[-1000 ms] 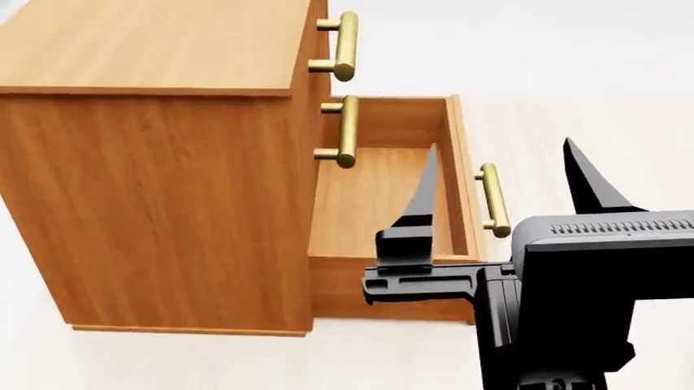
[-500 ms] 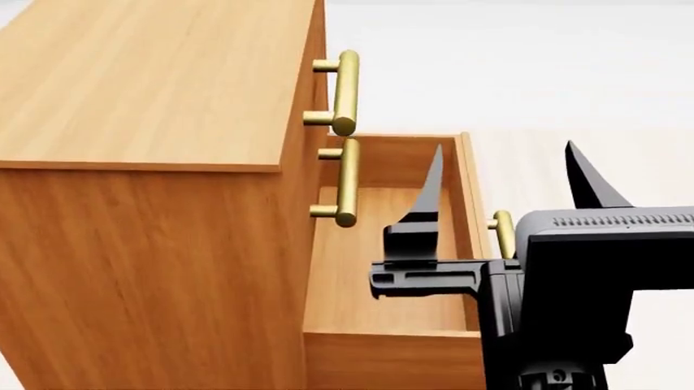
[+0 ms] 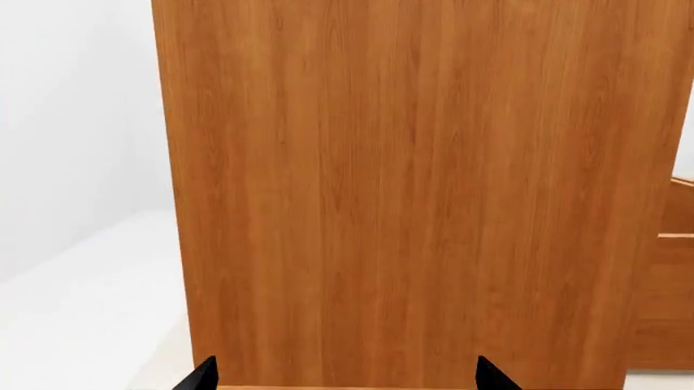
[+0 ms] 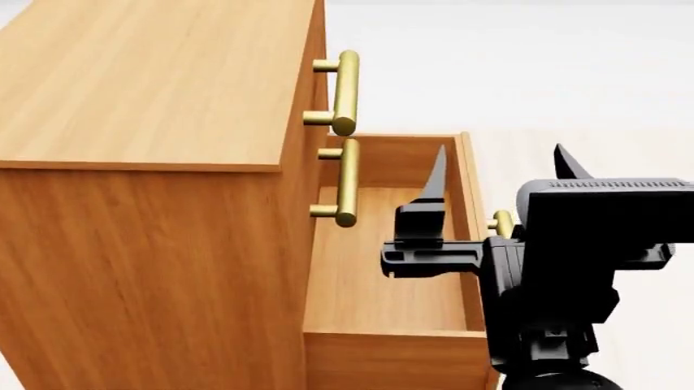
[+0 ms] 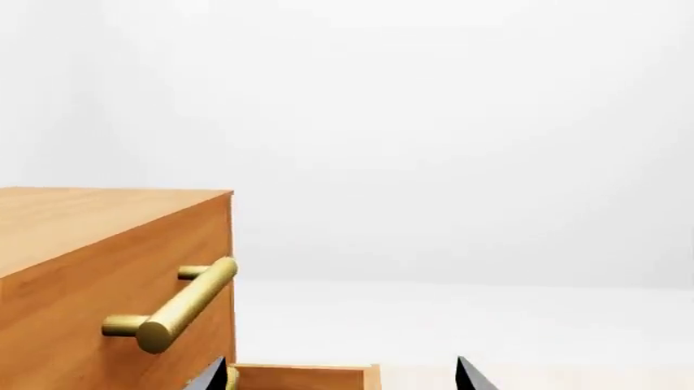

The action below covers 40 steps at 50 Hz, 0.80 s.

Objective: Put the bowl in the bottom drawer of the cabinet and close it.

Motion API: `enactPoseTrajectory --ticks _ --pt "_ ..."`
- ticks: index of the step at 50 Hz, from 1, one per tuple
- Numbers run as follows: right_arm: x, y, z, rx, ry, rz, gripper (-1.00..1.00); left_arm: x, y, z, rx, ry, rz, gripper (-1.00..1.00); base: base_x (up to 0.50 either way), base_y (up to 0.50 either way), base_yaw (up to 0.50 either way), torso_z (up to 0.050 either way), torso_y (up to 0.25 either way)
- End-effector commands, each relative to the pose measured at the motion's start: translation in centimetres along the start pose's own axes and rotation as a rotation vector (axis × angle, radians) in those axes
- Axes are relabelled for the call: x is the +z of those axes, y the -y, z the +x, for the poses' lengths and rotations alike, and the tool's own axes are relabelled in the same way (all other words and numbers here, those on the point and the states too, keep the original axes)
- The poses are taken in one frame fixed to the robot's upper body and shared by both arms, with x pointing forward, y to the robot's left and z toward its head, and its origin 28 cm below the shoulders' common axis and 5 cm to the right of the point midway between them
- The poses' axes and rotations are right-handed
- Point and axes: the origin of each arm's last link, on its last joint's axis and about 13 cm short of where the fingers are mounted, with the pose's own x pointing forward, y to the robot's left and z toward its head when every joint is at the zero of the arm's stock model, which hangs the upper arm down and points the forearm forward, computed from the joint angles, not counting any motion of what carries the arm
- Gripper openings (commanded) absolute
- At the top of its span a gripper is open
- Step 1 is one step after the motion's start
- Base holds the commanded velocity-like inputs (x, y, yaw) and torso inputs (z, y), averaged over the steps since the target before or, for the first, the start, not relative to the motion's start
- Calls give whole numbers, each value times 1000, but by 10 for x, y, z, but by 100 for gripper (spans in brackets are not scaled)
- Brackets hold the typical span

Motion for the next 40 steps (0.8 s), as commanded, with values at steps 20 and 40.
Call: enactPoseTrajectory --ticks 20,40 --pt "-35 14 60 -7 -452 3 100 1 0 -1 0 2 0 100 0 0 0 0 0" --pt "-47 17 69 -20 -624 43 100 0 0 0 0 2 0 100 0 0 0 0 0"
